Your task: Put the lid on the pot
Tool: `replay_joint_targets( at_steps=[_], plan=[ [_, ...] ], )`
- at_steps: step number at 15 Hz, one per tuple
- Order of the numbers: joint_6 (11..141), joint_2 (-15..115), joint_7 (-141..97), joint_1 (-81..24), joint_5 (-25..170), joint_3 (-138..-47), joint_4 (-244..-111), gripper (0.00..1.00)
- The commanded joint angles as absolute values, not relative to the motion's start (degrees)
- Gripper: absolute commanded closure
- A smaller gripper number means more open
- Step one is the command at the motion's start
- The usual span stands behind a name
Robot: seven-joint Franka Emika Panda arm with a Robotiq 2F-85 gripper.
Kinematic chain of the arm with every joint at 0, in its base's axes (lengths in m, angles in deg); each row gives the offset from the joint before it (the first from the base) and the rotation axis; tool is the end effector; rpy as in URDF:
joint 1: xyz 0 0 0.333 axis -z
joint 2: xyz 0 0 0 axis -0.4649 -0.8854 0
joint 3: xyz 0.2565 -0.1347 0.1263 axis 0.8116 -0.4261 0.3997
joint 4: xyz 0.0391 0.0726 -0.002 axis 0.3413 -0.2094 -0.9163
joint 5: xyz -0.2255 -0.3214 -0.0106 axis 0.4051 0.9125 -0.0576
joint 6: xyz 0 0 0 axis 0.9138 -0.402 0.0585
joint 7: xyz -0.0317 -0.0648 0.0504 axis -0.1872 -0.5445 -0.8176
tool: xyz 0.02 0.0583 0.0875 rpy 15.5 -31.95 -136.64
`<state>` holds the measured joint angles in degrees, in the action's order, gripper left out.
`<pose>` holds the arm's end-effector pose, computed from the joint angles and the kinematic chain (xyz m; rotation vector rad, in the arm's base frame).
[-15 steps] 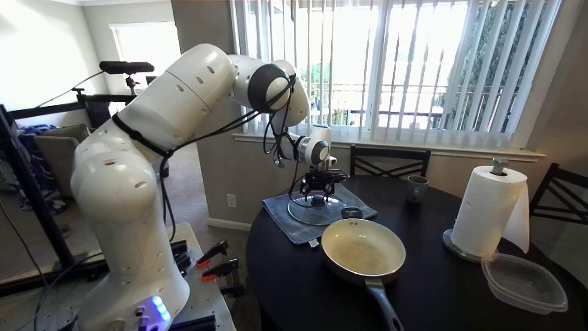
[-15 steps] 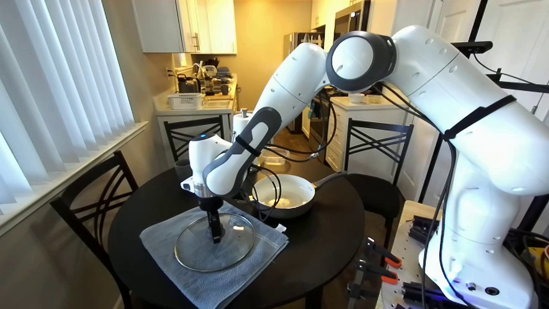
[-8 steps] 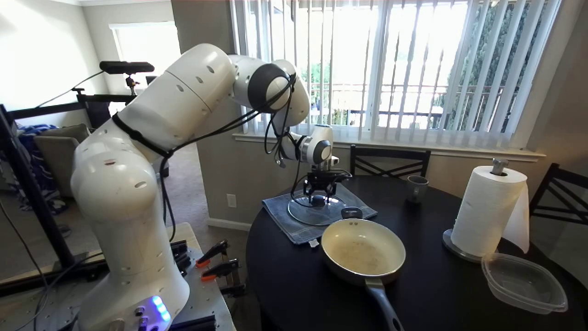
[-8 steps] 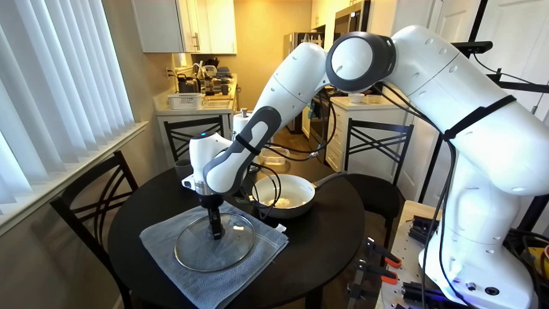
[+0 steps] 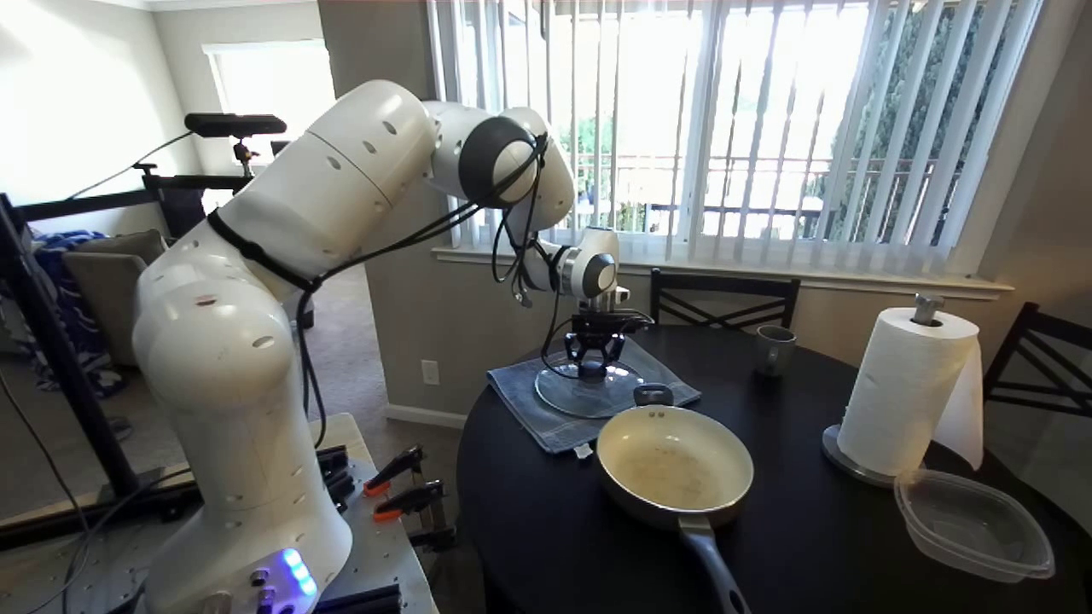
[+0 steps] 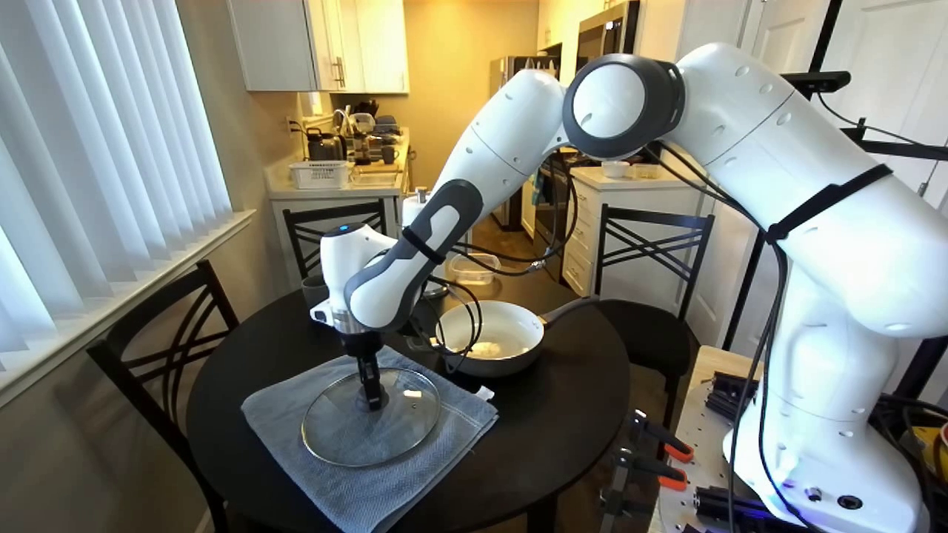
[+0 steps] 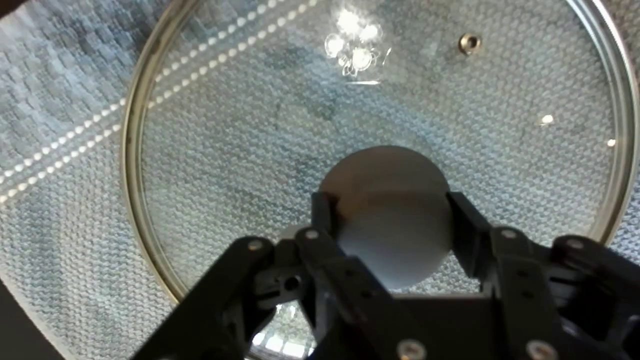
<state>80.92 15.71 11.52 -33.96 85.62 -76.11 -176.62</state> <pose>0.6535 0.2014 0.1162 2.7785 1.4532 -0.0346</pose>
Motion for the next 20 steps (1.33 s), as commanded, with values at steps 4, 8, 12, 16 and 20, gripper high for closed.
replay_joint_targets(
  at_steps=[4, 8, 12, 16, 20],
  plan=[
    [79.1, 20.1, 10.9, -34.9, 85.3, -76.5, -178.9, 0.67],
    [78.1, 25.2, 9.2, -35.7, 85.3, -76.6, -181.6, 0.67],
    [76.4, 29.6, 7.0, -35.7, 84.5, -76.8, -183.9, 0.67],
    [77.1, 32.5, 4.6, -35.0, 83.6, -77.5, -186.9, 0.67],
    [79.5, 35.8, 2.0, -33.6, 81.8, -79.0, -192.5, 0.67]
  ],
)
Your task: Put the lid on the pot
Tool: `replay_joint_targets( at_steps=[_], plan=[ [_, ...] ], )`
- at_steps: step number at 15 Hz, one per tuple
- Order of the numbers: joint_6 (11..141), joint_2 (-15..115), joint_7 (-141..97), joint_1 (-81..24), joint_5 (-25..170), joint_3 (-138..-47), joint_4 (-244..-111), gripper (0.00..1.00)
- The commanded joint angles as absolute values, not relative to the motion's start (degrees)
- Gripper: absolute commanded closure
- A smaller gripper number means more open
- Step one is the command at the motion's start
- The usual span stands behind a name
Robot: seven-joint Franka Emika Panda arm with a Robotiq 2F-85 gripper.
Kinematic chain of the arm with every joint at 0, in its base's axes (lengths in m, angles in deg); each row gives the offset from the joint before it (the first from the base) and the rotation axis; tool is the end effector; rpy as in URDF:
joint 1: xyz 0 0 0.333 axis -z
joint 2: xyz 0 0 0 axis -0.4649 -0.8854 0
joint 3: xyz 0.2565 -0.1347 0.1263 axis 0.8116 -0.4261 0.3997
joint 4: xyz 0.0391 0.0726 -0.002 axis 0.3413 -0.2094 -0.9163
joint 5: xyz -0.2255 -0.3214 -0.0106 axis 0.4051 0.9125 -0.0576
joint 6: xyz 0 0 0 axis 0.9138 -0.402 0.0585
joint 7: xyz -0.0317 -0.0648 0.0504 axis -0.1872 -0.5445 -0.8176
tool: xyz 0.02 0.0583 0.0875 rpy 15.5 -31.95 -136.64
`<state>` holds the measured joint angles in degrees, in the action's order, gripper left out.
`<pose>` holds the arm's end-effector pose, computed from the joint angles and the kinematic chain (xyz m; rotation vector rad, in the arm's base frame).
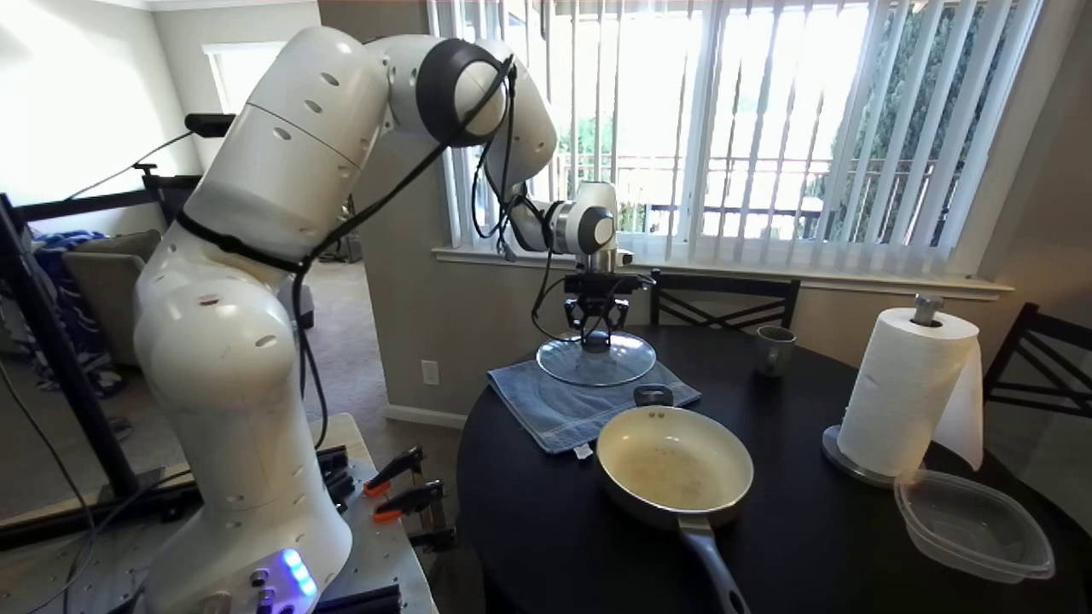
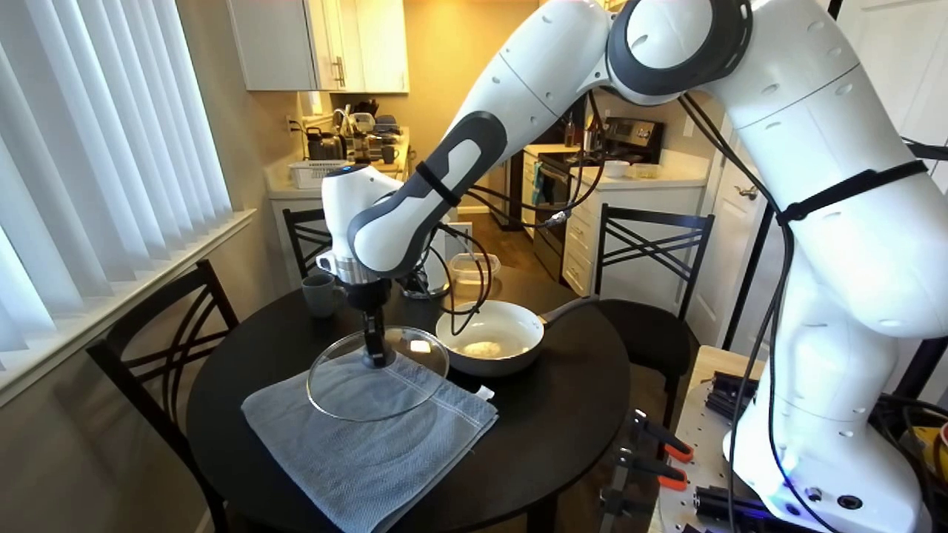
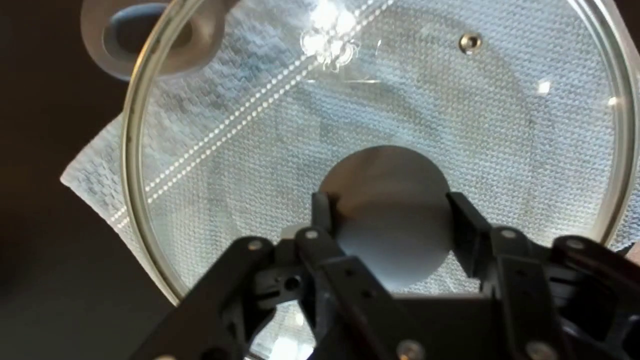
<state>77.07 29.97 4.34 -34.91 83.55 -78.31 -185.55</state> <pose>0.6373 0.1858 0.2112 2.8273 1.2262 -0.0177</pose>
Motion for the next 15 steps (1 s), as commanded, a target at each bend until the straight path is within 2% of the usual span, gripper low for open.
replay_joint_targets(
  at_steps=[1, 8, 15],
  plan=[
    [80.6, 37.1, 1.0, -33.3, 81.5, -79.5, -194.4, 0.67],
    [88.8, 49.6, -1.7, -28.8, 76.0, -80.7, -212.0, 0.67],
    [84.9, 58.0, 2.4, -23.5, 63.0, -81.5, -219.2, 0.67]
  ],
)
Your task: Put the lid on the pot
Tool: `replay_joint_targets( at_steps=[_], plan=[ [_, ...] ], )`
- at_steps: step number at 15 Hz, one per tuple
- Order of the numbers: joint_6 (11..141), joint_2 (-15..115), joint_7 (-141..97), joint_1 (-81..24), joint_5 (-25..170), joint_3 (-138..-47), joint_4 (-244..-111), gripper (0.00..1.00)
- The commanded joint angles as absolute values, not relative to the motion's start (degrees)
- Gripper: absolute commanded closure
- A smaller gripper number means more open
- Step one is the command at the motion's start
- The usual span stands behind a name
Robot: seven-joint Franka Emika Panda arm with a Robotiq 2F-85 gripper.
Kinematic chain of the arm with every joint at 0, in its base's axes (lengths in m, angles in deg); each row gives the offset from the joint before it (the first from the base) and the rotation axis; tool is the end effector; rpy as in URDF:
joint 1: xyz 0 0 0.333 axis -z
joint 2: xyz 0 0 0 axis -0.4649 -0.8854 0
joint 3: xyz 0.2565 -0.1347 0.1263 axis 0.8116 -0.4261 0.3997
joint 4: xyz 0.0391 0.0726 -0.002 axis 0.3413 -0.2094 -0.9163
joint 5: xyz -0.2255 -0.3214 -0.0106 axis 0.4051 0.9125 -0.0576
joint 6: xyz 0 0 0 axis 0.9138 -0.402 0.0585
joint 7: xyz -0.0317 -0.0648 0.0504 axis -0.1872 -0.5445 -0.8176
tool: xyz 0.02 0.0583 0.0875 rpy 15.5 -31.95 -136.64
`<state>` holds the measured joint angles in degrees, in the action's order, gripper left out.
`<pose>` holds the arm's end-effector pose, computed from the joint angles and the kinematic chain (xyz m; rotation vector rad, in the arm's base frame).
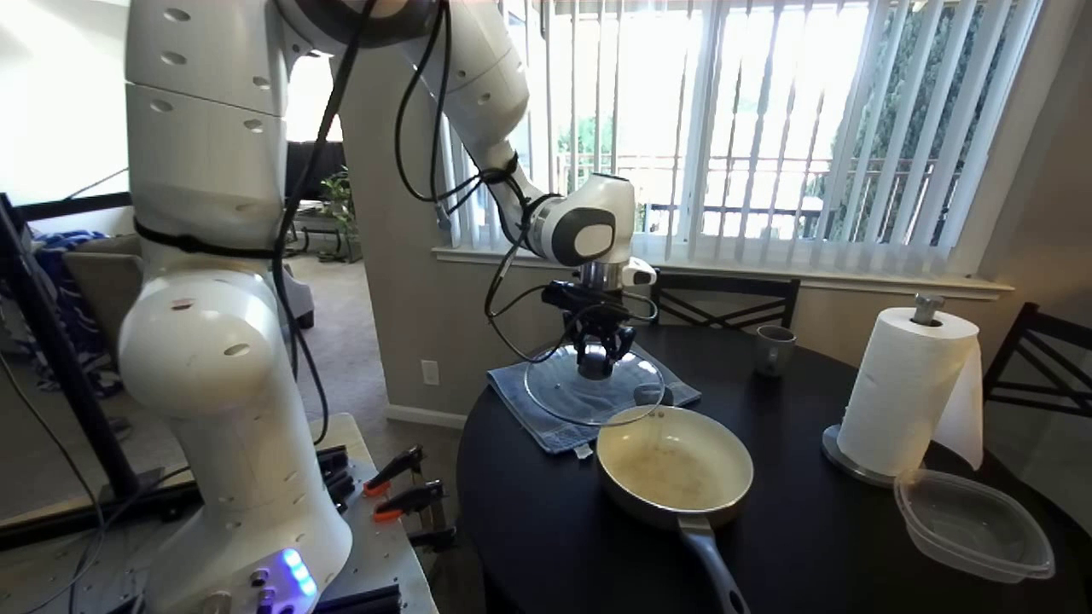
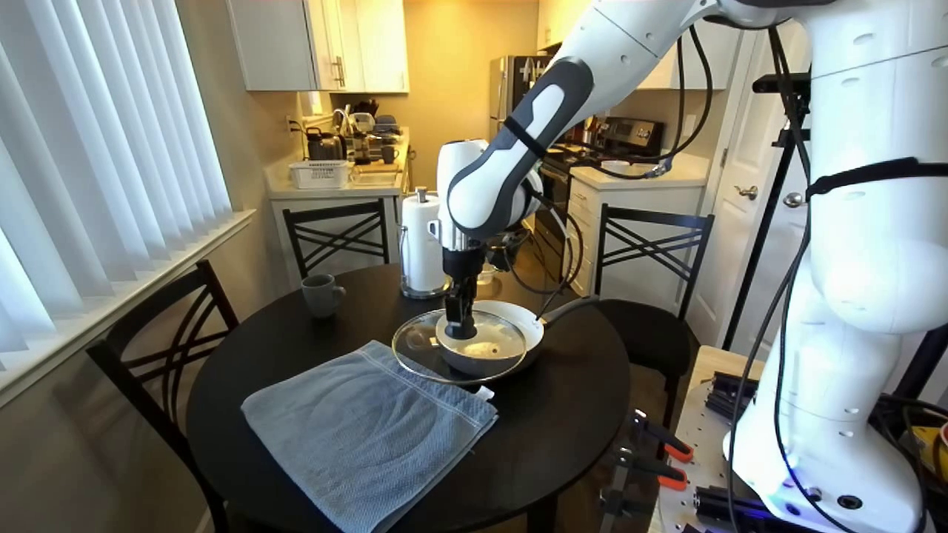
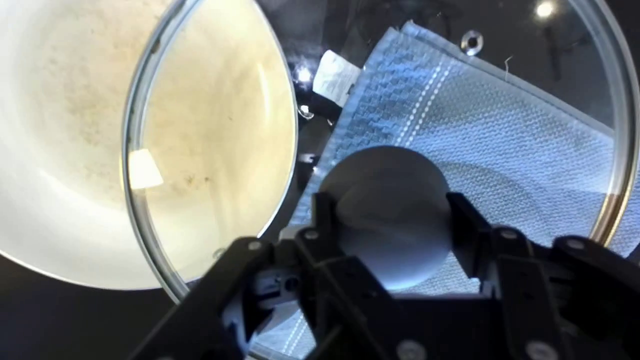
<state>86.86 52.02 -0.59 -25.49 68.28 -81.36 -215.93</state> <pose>0.5322 0.0459 0.2448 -3.0472 -0.5391 -0.0112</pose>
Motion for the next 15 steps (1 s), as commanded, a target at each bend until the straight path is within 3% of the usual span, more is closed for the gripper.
replay_joint_targets(
  at_steps=[1, 7, 15],
  plan=[
    [84.1, 59.1, 2.4, -23.0, 62.3, -82.3, -219.6, 0.67],
    [79.1, 60.6, -3.7, -22.8, 69.8, -89.5, -218.1, 0.67],
    [77.6, 47.1, -4.4, -22.7, 72.4, -91.2, -206.9, 0.67]
  ],
)
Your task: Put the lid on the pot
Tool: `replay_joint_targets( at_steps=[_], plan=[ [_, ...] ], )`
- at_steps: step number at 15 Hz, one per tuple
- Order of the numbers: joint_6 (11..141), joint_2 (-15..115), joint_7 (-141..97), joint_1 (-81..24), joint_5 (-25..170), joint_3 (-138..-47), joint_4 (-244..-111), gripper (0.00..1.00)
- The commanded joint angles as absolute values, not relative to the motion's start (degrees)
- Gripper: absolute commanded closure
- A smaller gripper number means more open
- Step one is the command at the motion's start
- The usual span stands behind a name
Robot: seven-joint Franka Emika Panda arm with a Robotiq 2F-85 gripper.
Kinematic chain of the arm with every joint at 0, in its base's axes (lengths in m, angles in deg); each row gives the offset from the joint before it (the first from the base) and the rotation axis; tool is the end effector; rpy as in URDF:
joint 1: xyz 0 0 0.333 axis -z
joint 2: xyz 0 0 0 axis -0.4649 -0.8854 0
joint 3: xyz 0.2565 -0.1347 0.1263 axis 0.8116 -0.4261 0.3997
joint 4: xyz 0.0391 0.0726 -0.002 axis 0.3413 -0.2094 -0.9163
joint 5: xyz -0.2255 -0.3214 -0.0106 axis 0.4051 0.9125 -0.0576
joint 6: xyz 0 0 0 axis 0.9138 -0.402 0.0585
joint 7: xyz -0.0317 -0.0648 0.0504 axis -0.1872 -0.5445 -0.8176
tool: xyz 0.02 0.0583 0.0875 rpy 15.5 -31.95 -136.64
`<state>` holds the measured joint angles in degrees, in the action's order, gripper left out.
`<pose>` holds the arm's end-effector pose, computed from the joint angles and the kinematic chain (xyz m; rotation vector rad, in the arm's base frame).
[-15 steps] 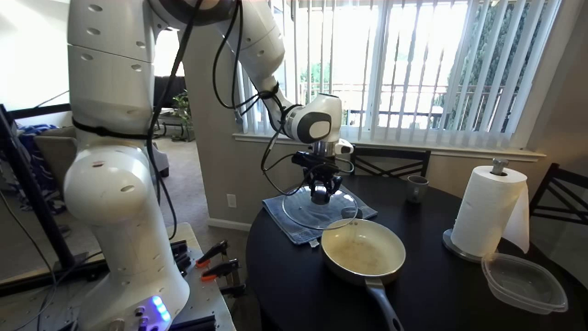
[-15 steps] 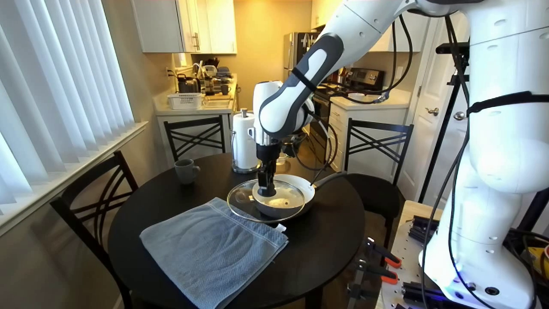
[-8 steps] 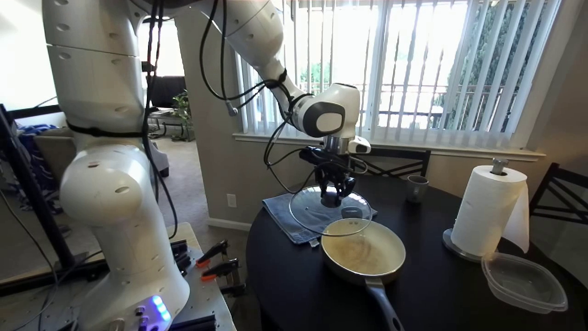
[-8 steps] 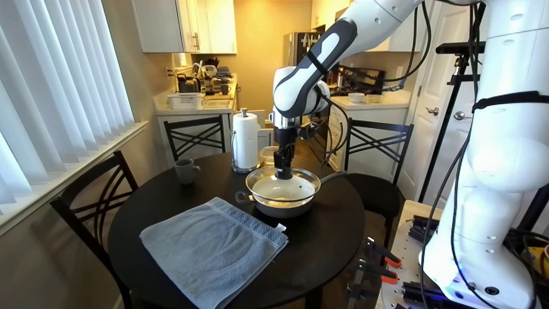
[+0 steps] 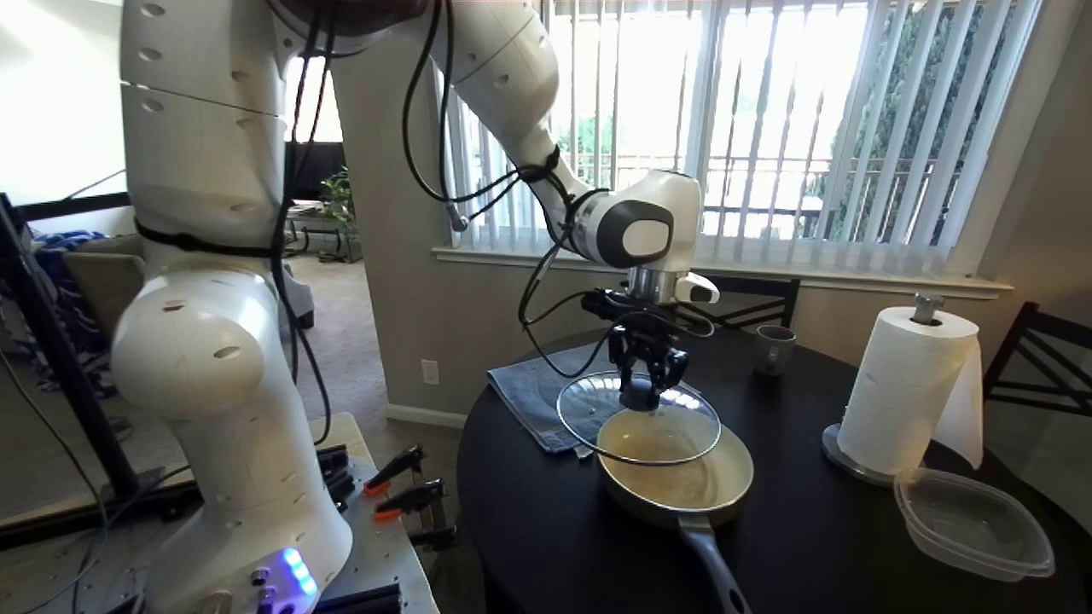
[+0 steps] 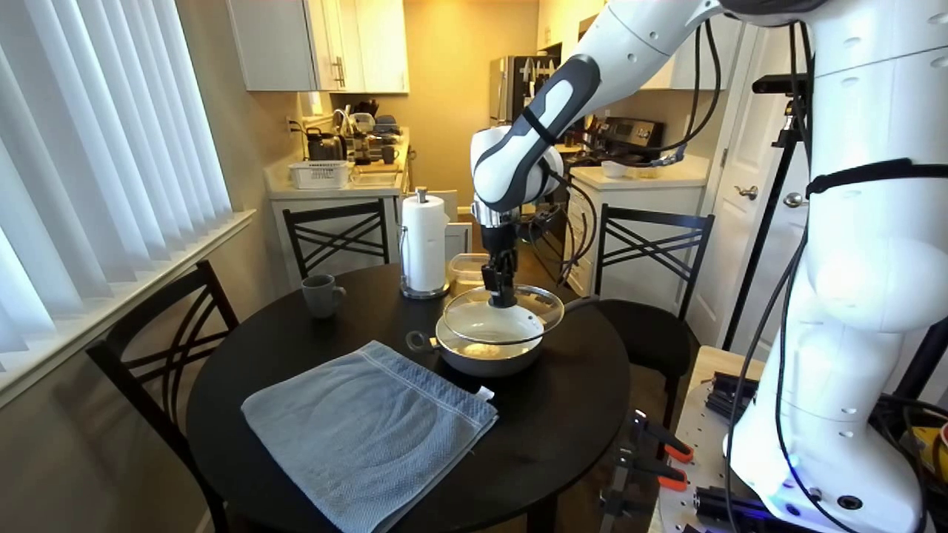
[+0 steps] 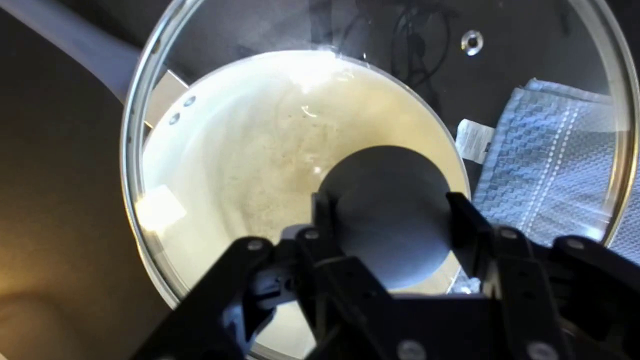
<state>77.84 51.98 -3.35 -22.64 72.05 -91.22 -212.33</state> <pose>0.5346 -0.0739 0.2543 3.1129 0.2130 -0.1554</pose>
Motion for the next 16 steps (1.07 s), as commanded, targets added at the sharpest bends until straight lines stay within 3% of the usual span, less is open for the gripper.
replay_joint_targets(
  at_steps=[1, 8, 16],
  plan=[
    [78.5, 45.3, -4.1, -22.4, 72.1, -91.1, -205.5, 0.67],
    [83.1, 37.3, -4.7, -22.1, 72.4, -91.0, -200.4, 0.67],
    [88.8, 38.2, -4.9, -21.8, 72.2, -91.1, -203.6, 0.67]
  ],
)
